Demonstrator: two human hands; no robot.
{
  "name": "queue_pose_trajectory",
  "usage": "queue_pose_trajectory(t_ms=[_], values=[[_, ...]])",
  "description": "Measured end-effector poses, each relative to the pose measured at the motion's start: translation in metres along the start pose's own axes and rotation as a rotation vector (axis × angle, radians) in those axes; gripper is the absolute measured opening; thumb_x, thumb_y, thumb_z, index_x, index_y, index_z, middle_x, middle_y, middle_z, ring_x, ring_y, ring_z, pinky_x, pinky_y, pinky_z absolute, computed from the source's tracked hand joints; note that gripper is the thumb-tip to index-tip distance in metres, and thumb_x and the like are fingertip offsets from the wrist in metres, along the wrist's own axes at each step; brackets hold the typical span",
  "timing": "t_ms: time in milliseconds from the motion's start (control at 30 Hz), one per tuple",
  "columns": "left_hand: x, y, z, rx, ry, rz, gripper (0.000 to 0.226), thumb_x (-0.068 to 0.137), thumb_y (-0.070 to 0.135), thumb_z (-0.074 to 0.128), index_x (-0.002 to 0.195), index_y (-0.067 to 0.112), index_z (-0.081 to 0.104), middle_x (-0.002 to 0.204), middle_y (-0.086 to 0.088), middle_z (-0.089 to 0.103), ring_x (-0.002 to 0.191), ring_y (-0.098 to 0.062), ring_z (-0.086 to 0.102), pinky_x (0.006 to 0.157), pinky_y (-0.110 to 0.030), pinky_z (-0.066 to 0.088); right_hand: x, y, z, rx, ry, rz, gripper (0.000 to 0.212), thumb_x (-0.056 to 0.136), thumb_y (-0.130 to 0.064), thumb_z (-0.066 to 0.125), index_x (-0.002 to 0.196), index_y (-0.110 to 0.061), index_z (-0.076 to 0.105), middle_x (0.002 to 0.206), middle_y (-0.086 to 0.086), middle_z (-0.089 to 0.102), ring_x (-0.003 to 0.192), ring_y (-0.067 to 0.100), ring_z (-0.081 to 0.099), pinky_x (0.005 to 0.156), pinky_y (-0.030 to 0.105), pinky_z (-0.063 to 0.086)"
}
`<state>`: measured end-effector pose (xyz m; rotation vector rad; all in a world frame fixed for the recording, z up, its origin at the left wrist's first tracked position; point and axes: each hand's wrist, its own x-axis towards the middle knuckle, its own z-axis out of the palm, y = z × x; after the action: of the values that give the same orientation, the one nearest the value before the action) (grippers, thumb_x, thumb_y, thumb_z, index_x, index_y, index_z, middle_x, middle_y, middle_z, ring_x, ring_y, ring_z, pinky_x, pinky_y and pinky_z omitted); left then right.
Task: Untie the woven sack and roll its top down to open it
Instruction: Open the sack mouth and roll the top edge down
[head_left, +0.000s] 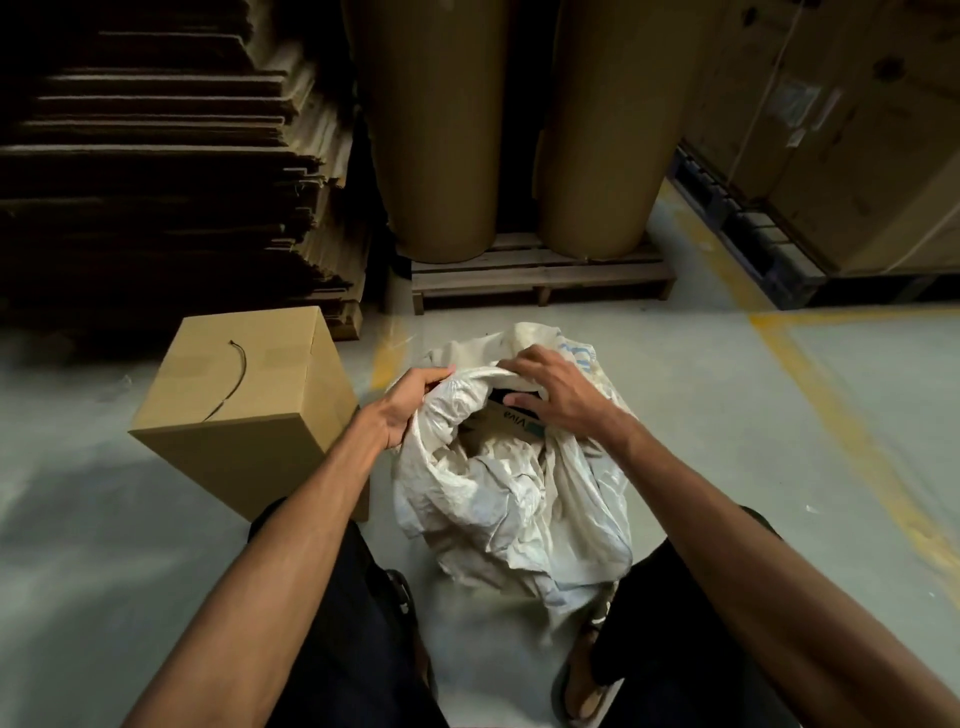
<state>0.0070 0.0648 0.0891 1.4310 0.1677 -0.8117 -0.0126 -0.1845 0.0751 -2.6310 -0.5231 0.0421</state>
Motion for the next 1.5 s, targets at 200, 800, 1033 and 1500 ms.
queue_pose_trajectory(t_ms=[200, 800, 1033, 1500], values=[[-0.006, 0.005, 0.009, 0.680, 0.015, 0.023, 0.102, 0.064, 0.082, 0.067, 0.142, 0.020, 0.047, 0.145, -0.003, 0.051, 0.120, -0.018, 0.055, 0.105, -0.041, 0.044, 0.006, -0.004, 0.026, 0.151, 0.024, 0.098, 0.017, 0.108, -0.020, 0.049, 0.097, -0.018, 0.062, 0.086, 0.000, 0.066, 0.077, 0.025, 0.064, 0.070, 0.036, 0.045], [0.067, -0.007, -0.009, 0.550, 0.468, 0.124, 0.031, 0.098, 0.027, 0.037, 0.089, 0.011, 0.061, 0.095, -0.015, 0.061, 0.083, -0.027, 0.054, 0.076, -0.037, 0.040, 0.066, 0.002, 0.050, -0.055, 0.142, 0.179, 0.048, 0.099, -0.058, 0.038, 0.115, -0.020, 0.062, 0.107, 0.006, 0.061, 0.095, 0.021, 0.057, 0.088, 0.041, 0.046], [0.101, 0.006, -0.045, 0.218, 0.218, -0.165, 0.018, 0.073, 0.024, 0.049, 0.056, 0.022, 0.043, 0.054, 0.000, 0.042, 0.046, -0.016, 0.041, 0.047, -0.024, 0.033, 0.066, 0.050, 0.080, -0.200, 0.275, 0.253, 0.035, 0.106, -0.039, 0.040, 0.127, -0.013, 0.053, 0.117, 0.008, 0.061, 0.107, 0.029, 0.057, 0.093, 0.044, 0.044], [0.148, 0.000, 0.036, 1.475, 0.469, 0.357, 0.039, 0.089, 0.015, 0.053, 0.127, 0.010, 0.049, 0.115, -0.017, 0.063, 0.102, -0.036, 0.062, 0.081, -0.042, 0.048, 0.127, 0.074, 0.010, 0.441, -0.397, 0.408, 0.026, 0.105, -0.027, 0.051, 0.081, -0.018, 0.056, 0.085, 0.000, 0.056, 0.076, 0.014, 0.048, 0.083, 0.036, 0.039]])
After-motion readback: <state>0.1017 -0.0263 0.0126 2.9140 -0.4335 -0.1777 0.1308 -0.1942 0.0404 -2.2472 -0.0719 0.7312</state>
